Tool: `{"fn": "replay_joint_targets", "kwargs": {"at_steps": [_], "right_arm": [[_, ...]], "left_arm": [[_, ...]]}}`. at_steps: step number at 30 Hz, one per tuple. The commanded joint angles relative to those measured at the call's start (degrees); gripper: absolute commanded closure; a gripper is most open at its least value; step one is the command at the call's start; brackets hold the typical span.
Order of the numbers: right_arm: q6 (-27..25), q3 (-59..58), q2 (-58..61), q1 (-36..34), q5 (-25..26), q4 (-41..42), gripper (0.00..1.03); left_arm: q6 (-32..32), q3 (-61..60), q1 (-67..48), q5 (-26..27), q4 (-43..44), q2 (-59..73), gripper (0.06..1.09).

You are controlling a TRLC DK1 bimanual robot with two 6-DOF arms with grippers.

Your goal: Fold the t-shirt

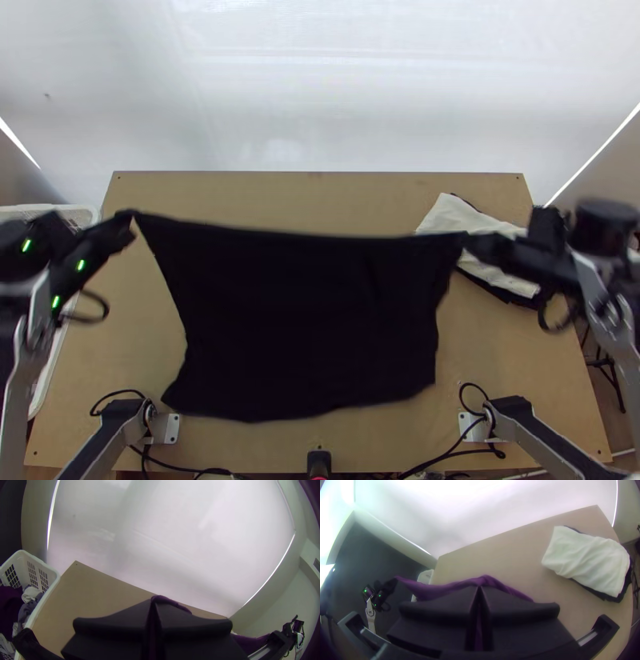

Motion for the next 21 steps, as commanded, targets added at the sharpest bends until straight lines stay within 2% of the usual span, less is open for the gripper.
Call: {"fn": "replay_joint_targets", "kwargs": {"at_steps": [1,7,12,15,21], "right_arm": [[-0.6,8.66,14.78,-2.53,2.7,9.32,1.0],[5.99,34.59,24.27,-6.14,7.18,9.93,1.0],[11.53,51.55,26.03,-8.42,8.06,7.03,1.0],[11.88,53.31,21.9,-8.33,7.71,4.22,1.0],[11.79,52.34,11.0,-8.33,4.28,-5.36,1.0]], "left_arm": [[1.97,8.76,2.48,-3.26,6.03,18.03,1.05],[-2.07,37.06,1.07,-4.84,-4.61,28.31,1.05],[-7.61,57.36,-0.68,-5.72,-6.54,30.34,1.05],[-9.72,60.96,-1.04,-5.72,-5.57,27.17,1.05],[-11.48,57.18,-1.12,-5.72,-6.71,15.66,1.05]]}}
